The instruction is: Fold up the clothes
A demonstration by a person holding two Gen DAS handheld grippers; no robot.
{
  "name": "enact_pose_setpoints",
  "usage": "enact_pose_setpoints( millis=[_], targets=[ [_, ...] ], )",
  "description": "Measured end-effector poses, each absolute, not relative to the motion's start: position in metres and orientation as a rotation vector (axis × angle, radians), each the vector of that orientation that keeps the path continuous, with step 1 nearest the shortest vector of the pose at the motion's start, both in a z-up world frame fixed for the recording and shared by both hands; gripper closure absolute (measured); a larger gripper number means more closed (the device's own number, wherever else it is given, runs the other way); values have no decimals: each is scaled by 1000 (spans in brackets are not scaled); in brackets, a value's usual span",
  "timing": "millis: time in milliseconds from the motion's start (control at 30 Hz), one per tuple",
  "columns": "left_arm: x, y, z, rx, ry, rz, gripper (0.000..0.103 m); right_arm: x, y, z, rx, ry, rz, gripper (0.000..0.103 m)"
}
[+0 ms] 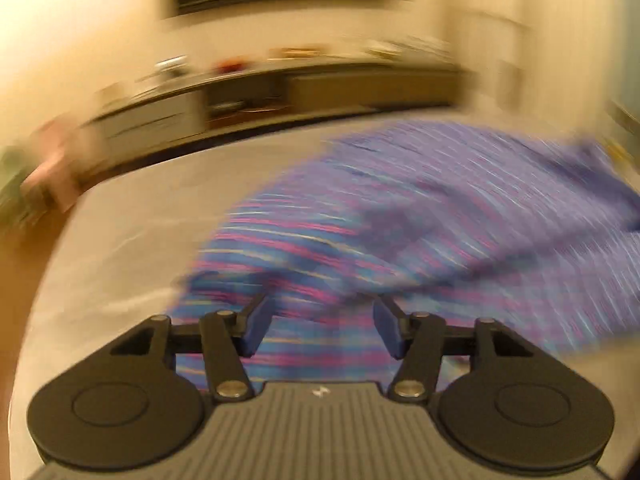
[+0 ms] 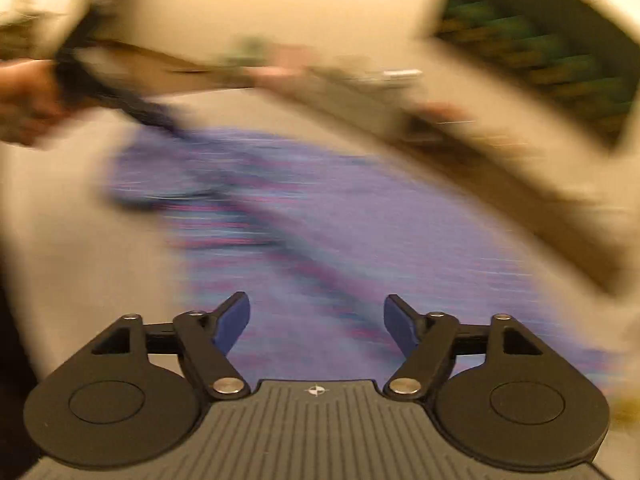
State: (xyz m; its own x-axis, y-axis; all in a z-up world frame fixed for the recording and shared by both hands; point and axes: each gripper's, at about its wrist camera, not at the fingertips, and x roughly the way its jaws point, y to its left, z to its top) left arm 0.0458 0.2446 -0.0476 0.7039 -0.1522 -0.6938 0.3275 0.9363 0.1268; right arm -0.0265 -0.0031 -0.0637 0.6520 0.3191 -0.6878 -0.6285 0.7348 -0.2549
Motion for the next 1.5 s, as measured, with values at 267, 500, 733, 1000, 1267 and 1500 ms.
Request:
enact_pose_setpoints(
  millis=[267, 500, 733, 1000, 1267, 1500],
  targets=[
    [71, 295, -83, 464, 879, 237, 65, 5, 65, -82, -554, 697, 684, 102],
    [55, 304, -32, 251, 710, 138, 63, -28, 47, -40, -455, 632, 766, 103],
    [61, 251, -58, 378, 781, -113, 59, -81, -6, -17, -297, 740, 1027, 101],
    [89, 226, -91, 518, 788, -76, 58, -5, -144, -28, -53, 749, 484, 55],
    [168, 235, -104, 520, 810, 62, 59, 104, -218, -88, -50, 895, 120, 57],
    [234, 259, -99, 446, 803, 203, 63, 160, -227, -105, -58, 765, -45, 45]
  ],
)
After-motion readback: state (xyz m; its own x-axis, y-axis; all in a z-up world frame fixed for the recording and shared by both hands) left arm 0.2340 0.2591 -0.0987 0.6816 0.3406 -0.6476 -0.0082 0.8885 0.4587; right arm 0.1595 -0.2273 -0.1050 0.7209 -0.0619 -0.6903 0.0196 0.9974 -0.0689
